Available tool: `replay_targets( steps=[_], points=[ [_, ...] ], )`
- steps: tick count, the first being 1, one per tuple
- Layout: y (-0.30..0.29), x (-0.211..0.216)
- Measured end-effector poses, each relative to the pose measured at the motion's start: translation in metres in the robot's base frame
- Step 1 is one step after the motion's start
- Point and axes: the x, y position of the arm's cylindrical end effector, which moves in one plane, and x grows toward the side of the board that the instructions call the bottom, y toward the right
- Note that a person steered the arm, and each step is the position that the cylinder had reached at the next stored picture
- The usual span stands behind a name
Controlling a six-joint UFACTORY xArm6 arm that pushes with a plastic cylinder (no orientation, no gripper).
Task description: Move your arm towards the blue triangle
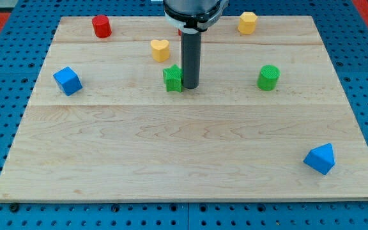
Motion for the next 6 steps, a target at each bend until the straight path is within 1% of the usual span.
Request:
replay_targets(
  steps=[2, 3, 4, 5, 6],
  points=[
    [0.002, 0.0],
    [0.023, 0.035],
    [0.094, 0.094],
    [0.198, 0.089],
    [0.26, 0.118]
  ],
)
